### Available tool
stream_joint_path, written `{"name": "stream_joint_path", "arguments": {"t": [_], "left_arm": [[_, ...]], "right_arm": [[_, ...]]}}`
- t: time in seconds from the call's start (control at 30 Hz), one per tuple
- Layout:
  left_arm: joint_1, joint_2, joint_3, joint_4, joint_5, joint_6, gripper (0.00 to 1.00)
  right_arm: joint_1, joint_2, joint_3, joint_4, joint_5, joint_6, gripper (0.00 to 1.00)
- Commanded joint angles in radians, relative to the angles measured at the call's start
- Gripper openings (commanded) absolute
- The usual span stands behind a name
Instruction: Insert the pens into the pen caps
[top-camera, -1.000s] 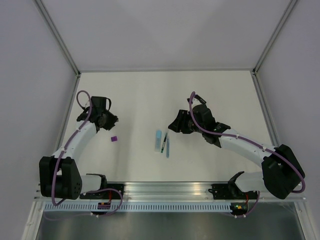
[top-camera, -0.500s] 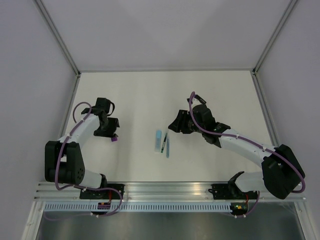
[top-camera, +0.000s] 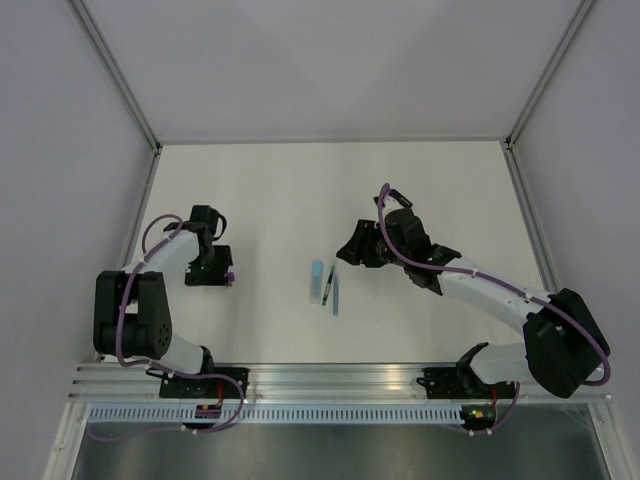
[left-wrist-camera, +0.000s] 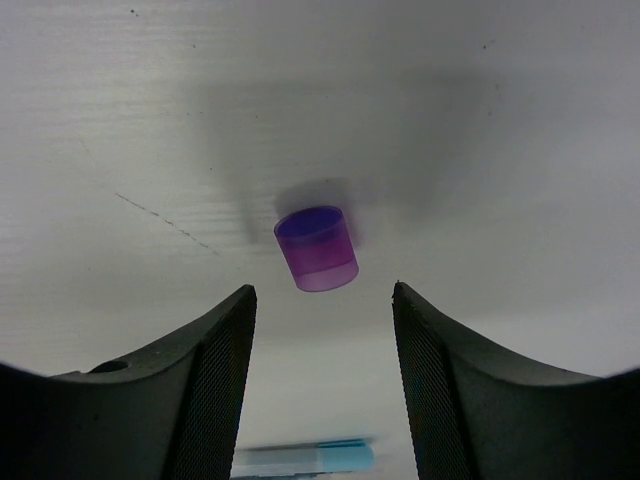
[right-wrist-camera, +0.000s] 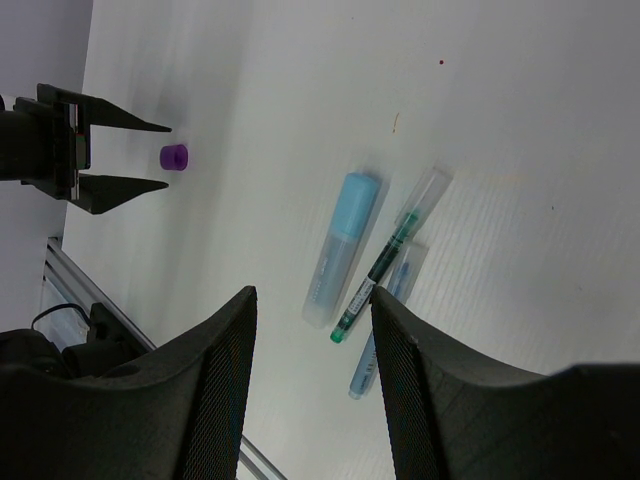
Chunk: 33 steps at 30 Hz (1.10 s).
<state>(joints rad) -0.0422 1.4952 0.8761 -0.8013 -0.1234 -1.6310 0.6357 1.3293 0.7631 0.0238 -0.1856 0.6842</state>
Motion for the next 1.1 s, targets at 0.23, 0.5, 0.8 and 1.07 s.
{"name": "stream_joint_path", "arguments": {"t": [0.23,0.5,0.8,1.07], "left_arm": [[0.021,0.06,-0.019,0.028,-0.039,-0.035,0.63],[0.025,0.095,-0.035,0.079,-0.024,-0.023,0.62],[0.025,0.154,-0.037,0.08,-0.019,-0.018,0.54],[0.033,0.12,-0.069,0.091,-0.03,-0.001,0.03]], "right_arm": [[0.001,0.015,0.002,0.034,0.0,-0.009,0.55],[-0.001,0.019,0.002,0.036,0.0,-0.009,0.55],[0.001,0.019,0.005,0.034,-0.002,-0.011,0.55],[-0.001,0.024,0.005,0.034,0.003,-0.015,0.55]]}}
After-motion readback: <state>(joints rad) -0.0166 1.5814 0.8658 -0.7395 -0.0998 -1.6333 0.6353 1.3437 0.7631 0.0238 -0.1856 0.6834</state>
